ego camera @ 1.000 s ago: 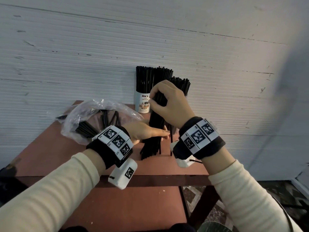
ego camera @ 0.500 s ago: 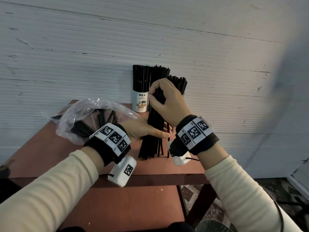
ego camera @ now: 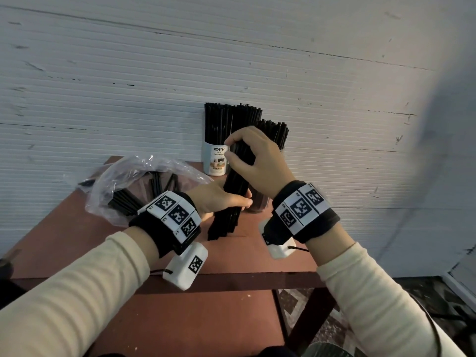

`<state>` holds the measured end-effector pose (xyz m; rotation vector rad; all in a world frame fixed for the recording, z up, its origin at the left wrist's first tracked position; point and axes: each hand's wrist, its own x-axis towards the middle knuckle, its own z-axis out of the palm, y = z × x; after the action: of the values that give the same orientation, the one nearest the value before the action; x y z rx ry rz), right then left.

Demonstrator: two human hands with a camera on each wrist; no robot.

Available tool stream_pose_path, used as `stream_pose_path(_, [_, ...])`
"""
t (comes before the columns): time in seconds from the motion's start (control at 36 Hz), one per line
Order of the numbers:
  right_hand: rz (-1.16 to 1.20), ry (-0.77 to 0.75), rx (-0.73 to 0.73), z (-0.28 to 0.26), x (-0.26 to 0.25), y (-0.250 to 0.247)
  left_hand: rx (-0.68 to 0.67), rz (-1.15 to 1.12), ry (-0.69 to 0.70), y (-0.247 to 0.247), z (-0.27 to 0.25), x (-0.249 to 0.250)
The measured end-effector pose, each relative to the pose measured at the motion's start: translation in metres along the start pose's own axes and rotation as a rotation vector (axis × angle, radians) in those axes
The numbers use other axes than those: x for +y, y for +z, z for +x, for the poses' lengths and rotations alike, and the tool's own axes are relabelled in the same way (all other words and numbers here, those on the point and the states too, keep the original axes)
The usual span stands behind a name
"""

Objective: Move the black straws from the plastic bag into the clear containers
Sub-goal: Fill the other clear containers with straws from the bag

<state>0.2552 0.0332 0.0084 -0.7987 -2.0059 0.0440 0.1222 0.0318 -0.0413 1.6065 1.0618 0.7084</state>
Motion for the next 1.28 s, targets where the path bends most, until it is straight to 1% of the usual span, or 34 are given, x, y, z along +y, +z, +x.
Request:
stream_pose_path(0.11, [-0.001,0.008,-0.031,-0.001,0.0,-0.002,-0.065,0.039,-0.051,-0.002,-0.001,-0.005])
stream_pose_path(0.17, [0.006,-0.004,-0.016,0.0,-0.004,-0.007,-0.053,0.067,-0.037,-0.001,-0.002,-0.003])
stream_pose_path(0.22, [0.013,0.011,0.037,0.0,-0.006,-0.014,0.009,0.017,0.023,-0.001,-0.004,0.001])
stream_pose_path(0.28, [0.078,0.076,0.089,0.001,-0.008,-0.022,0.056,-0.048,0.098,-0.003,-0.006,0.006])
stream_pose_path(0.33, [0.11,0.155,0.084,0.001,-0.009,-0.031,0.043,-0.041,0.169,-0.008,-0.01,0.015])
stream_pose_path(0.39, [0.084,0.189,-0.009,0.002,-0.011,-0.038,-0.043,0.051,0.216,-0.011,-0.016,0.027])
stream_pose_path(0.42, [0.099,0.191,-0.089,0.002,-0.011,-0.04,-0.103,0.1,0.229,-0.011,-0.02,0.034])
stream_pose_path(0.5, [0.26,0.243,-0.377,0.0,-0.015,-0.042,-0.272,0.221,0.224,-0.008,-0.028,0.047])
stream_pose_path(0.53, [0.293,0.254,-0.421,-0.002,-0.016,-0.041,-0.307,0.249,0.224,-0.007,-0.031,0.051])
stream_pose_path(0.56, [0.313,0.249,-0.425,-0.003,-0.017,-0.04,-0.329,0.235,0.228,-0.006,-0.031,0.052])
stream_pose_path(0.64, [0.383,0.193,-0.365,-0.005,-0.019,-0.043,-0.33,0.092,0.232,0.001,-0.028,0.049])
stream_pose_path(0.75, [0.428,0.178,-0.294,0.001,-0.014,-0.052,-0.245,0.019,0.246,0.011,-0.021,0.049])
stream_pose_path(0.78, [0.438,0.177,-0.251,0.005,-0.013,-0.056,-0.193,-0.003,0.262,0.012,-0.018,0.05])
stream_pose_path(0.81, [0.45,0.184,-0.193,0.01,-0.012,-0.062,-0.108,-0.035,0.281,0.013,-0.013,0.051])
stream_pose_path(0.89, [0.492,0.224,0.027,0.029,-0.001,-0.083,0.215,-0.093,0.368,0.013,0.005,0.049])
stream_pose_path(0.92, [0.486,0.245,0.091,0.035,0.004,-0.091,0.282,-0.084,0.372,0.011,0.012,0.049])
stream_pose_path(0.97, [0.456,0.289,0.189,0.049,0.014,-0.104,0.343,-0.06,0.322,0.007,0.029,0.048])
stream_pose_path(1.03, [0.435,0.32,0.252,0.061,0.022,-0.113,0.326,-0.027,0.255,0.001,0.045,0.047])
stream_pose_path(1.08, [0.428,0.342,0.286,0.071,0.03,-0.117,0.263,-0.011,0.21,0.0,0.06,0.048])
stream_pose_path(1.19, [0.391,0.367,0.275,0.084,0.043,-0.111,0.221,0.008,0.236,-0.004,0.086,0.047])
stream_pose_path(1.28, [0.361,0.374,0.265,0.089,0.05,-0.105,0.163,0.023,0.251,-0.009,0.094,0.043])
